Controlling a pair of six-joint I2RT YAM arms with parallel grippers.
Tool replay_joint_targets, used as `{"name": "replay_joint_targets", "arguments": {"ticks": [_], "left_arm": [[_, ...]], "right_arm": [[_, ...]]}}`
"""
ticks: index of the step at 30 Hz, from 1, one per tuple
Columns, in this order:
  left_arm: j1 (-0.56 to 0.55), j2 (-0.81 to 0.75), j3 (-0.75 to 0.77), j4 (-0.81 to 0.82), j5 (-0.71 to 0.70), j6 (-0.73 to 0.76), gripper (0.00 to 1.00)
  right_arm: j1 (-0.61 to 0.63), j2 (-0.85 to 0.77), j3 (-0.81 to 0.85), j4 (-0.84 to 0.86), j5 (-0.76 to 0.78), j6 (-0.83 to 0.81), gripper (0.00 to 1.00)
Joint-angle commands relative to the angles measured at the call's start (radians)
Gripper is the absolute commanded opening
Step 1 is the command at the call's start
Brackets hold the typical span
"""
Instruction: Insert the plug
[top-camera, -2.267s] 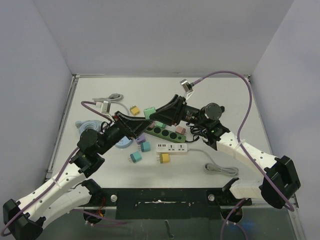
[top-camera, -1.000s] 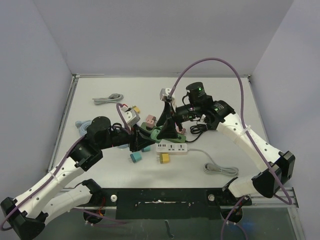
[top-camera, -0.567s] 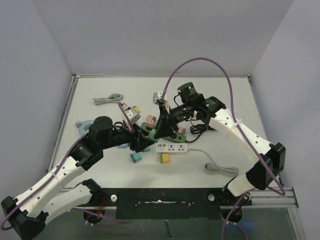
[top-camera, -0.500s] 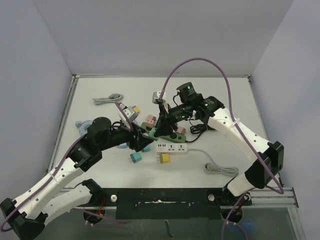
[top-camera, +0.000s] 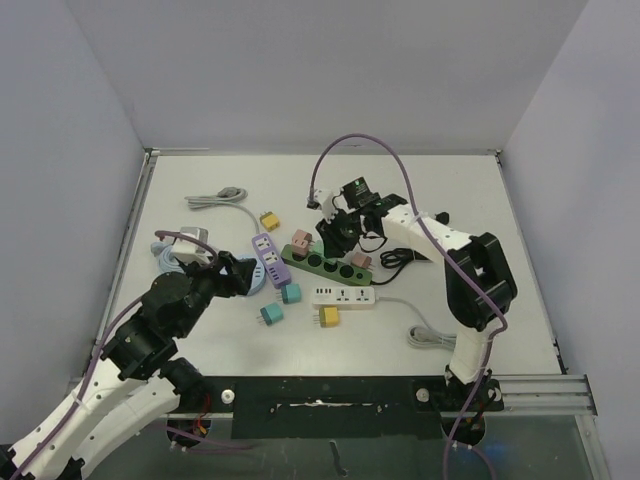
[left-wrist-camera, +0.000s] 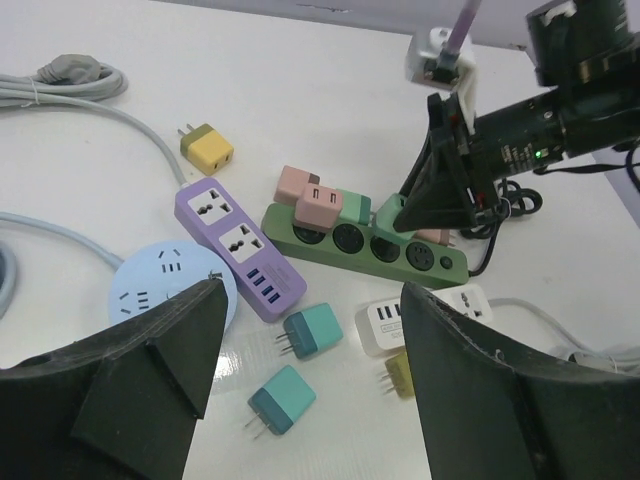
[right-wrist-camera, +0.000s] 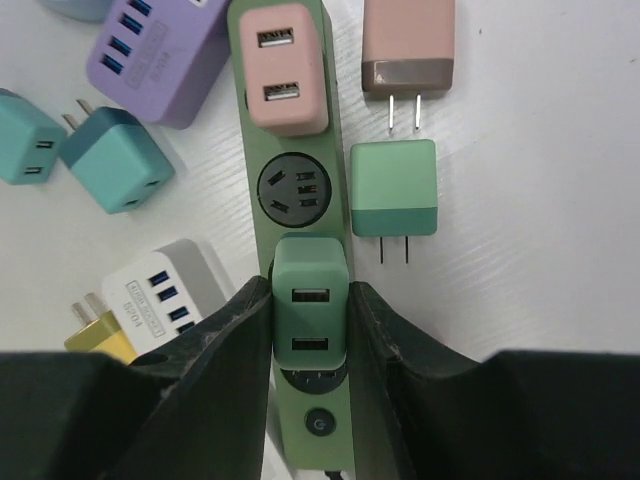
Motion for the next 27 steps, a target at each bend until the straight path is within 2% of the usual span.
{"name": "replay_joint_targets", "arguments": {"ticks": [1, 7, 22, 27], "left_arm": [[-0.001, -0.037, -0.01, 0.041, -0.073, -0.029, 0.69], [0.0, -0.037, -0.006, 0.023, -0.079, -0.028, 0.69], [0.001, -0.05, -0.011, 0.016, -0.081, -0.029, 0.69], [0.001, -0.047, -0.012, 0.018, -0.08, -0.029, 0.69]], "right_arm": [[0.021, 0.049, 0.101, 0.056, 0.043, -0.037, 0.03], [0.034, 0.139, 0.182, 0.01, 0.027, -0.063, 0.03], [0.054, 0.219, 0.257, -0.123, 0.001, -0.108, 0.03], [0.055, 0.237, 0.294, -0.213, -0.082, -0.138, 0.04]]}}
